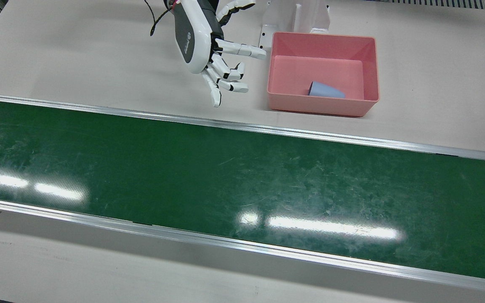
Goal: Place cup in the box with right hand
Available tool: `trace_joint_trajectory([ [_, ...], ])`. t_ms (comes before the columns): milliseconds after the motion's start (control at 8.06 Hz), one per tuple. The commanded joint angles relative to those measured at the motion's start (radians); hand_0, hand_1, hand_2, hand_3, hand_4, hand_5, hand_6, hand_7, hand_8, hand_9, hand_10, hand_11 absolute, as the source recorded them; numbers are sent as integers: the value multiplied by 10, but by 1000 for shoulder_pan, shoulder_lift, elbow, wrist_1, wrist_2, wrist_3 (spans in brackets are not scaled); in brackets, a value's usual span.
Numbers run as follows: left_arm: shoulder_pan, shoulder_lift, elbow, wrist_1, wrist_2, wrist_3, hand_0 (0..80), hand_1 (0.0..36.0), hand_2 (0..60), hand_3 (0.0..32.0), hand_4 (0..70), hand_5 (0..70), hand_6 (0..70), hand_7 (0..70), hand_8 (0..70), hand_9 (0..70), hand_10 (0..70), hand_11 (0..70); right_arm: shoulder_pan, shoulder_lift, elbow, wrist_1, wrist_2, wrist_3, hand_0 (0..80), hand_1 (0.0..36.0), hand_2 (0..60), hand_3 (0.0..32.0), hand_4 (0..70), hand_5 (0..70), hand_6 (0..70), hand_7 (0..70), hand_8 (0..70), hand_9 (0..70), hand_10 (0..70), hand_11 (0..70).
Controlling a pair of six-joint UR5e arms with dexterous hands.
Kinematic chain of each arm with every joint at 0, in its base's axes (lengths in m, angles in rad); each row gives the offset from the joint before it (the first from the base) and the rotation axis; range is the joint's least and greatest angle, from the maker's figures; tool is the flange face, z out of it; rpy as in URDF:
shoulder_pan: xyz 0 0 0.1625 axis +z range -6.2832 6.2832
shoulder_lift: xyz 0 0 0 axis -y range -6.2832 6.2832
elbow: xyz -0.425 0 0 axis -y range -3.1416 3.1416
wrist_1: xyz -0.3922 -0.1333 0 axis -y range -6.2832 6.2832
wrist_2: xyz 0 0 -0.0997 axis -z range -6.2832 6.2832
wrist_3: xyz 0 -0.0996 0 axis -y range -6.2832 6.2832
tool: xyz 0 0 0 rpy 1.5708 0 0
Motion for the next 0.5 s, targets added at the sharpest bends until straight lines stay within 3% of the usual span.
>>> trace_joint_trajectory([
  [0,-1,0,0,0,0,0,0,0,0,0,0,0,0,0,0,0,0,0,296,-176,-2,-12,-98,279,216,0,7,0,700,0,153,700,115,287,45,52],
  [124,1,0,0,0,0,0,0,0,0,0,0,0,0,0,0,0,0,0,427,-195,-40,-12,-174,336,337,0,0,0,662,0,140,689,110,266,41,50],
  [248,-1,0,0,0,0,0,0,0,0,0,0,0,0,0,0,0,0,0,546,-195,-147,-1,-268,446,354,0,0,0,613,0,125,602,97,234,43,54],
  [372,1,0,0,0,0,0,0,0,0,0,0,0,0,0,0,0,0,0,630,-194,-238,1,-334,530,384,0,0,0,621,0,123,580,96,231,51,68],
])
